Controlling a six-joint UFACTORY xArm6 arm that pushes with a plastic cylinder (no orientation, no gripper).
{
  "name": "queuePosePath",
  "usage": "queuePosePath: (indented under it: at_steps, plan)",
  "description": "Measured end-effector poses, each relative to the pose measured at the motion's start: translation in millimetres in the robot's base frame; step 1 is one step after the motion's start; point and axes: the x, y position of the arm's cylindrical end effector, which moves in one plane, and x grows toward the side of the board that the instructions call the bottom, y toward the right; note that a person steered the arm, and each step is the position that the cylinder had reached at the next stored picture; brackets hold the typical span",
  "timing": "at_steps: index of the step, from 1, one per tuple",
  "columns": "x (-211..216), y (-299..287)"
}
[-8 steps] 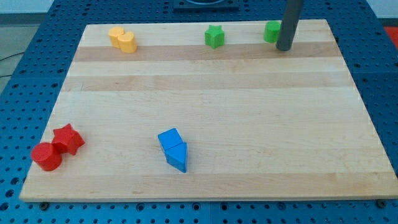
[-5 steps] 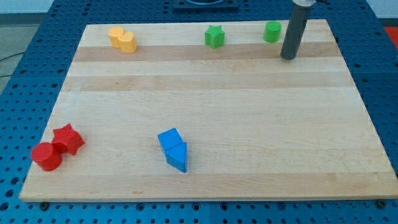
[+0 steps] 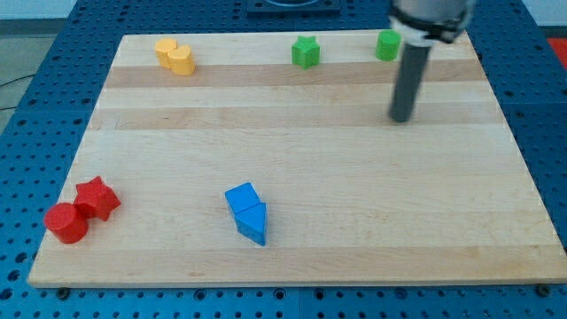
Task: Move away from the green circle
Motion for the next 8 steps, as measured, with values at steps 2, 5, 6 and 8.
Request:
queuePosePath:
  at_steps: [2,5,6,8]
  plan:
    - [-63,35]
    - [-123,141]
    - [-136,141]
    - [-57,29]
